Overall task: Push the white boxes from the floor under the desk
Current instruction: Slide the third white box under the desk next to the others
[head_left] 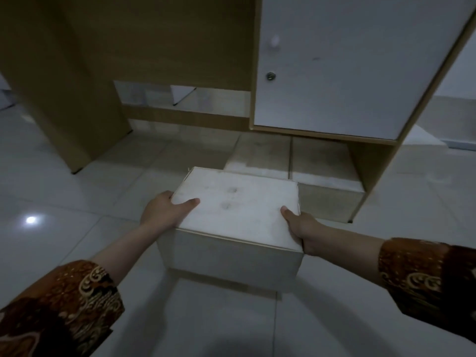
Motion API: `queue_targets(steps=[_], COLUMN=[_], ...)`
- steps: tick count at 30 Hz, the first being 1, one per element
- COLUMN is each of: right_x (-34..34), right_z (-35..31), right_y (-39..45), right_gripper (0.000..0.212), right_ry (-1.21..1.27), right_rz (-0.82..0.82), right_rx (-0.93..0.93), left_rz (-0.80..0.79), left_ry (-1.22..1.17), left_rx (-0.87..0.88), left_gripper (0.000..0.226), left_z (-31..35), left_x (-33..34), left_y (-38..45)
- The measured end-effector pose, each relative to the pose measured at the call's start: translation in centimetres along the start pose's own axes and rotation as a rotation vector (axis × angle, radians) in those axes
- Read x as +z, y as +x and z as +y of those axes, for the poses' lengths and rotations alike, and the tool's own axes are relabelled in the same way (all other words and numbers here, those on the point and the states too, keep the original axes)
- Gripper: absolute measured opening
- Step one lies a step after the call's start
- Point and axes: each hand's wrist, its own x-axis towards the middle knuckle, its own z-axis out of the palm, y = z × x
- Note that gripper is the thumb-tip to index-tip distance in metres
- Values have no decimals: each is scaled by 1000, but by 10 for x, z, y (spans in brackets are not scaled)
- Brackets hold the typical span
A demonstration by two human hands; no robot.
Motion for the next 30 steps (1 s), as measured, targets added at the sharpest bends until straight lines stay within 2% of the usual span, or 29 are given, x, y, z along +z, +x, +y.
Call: queue_targets(steps=[3,6,8,11,14,16,18,21,23,26,30], right_x=[30,60,75,96,112,118,122,112,97,75,58], right_z=[20,28,37,52,56,56,51,35,14,-17,-22], right_y=[25,29,32,44,55,64,67,76,88,110,137], right_gripper=[71,59,52,56,61,57,58,68,71,73,96], right_ry=[-21,-19,-8,20,7,-27,-46,-91,-179,-315,-556], right_rz=[21,73,115,176,236,269,257,197,150,31,-81], right_rx=[-36,-19,18,20,-31,-73,-108,-198,-283,-273,-316], left_rz=[-35,-124,-174,-181,-63,169,398,526,538,482,350], left_ry=[42,50,25,100,169,165,60,-176,-368,-595,-708], left_rx=[18,44,52,98,123,129,78,-96,-206,-288,-395], left_gripper=[63,67,79,94,81,58,41,42,53,75,81], left_z=[-28,-49,-56,-66,-73,-80,-86,-83,-71,-51,-21], left_x=[-8,-9,-8,1,15,26,36,50,61,84,123], left_y=[17,36,49,76,94,97,97,85,68,42,3])
